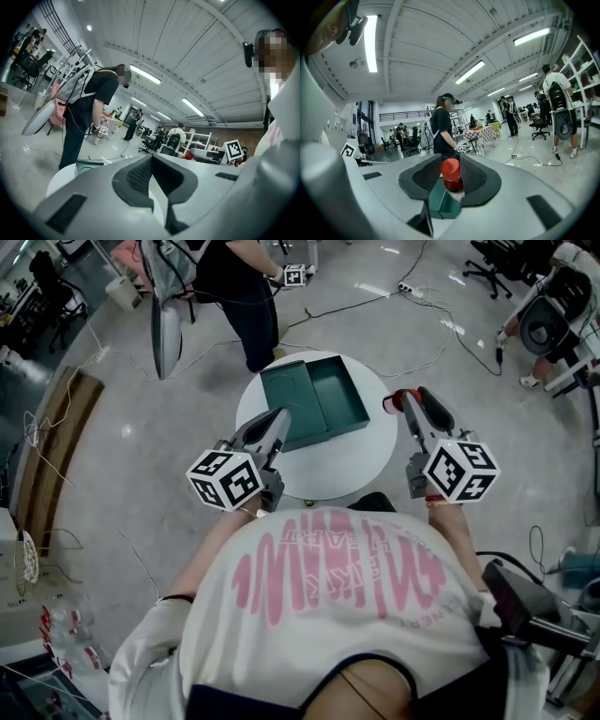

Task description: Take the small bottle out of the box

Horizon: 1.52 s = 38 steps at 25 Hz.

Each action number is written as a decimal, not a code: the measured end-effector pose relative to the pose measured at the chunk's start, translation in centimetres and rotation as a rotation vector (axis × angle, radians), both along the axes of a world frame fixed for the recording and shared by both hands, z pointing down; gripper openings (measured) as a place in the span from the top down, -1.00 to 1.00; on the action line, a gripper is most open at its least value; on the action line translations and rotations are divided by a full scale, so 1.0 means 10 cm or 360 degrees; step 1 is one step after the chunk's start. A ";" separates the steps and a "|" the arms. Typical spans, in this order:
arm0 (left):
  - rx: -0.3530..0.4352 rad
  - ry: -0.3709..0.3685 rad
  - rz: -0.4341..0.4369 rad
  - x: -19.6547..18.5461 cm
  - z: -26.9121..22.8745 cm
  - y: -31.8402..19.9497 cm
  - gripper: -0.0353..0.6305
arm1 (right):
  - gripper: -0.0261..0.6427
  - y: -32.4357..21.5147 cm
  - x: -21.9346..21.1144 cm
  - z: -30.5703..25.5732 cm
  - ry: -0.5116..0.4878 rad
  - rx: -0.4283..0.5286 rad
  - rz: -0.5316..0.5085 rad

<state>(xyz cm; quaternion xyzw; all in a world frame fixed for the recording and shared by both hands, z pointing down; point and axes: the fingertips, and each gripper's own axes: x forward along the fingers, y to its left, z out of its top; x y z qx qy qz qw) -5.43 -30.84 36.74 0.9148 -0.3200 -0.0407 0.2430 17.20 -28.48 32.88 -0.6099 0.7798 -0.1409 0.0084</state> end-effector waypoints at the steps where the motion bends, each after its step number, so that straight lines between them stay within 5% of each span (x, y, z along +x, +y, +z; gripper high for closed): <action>1: 0.0003 0.0002 -0.0004 0.03 -0.02 0.01 0.87 | 0.56 0.00 0.03 -0.01 0.0000 0.0001 -0.0005; 15: 0.0023 0.0146 -0.0132 0.84 -0.38 0.43 0.87 | 0.55 0.38 0.67 -0.35 0.0027 0.0061 -0.0193; 38: -0.0011 0.0089 -0.0196 1.68 -0.21 1.47 0.87 | 0.55 1.38 1.53 -0.14 -0.0001 0.0024 -0.0272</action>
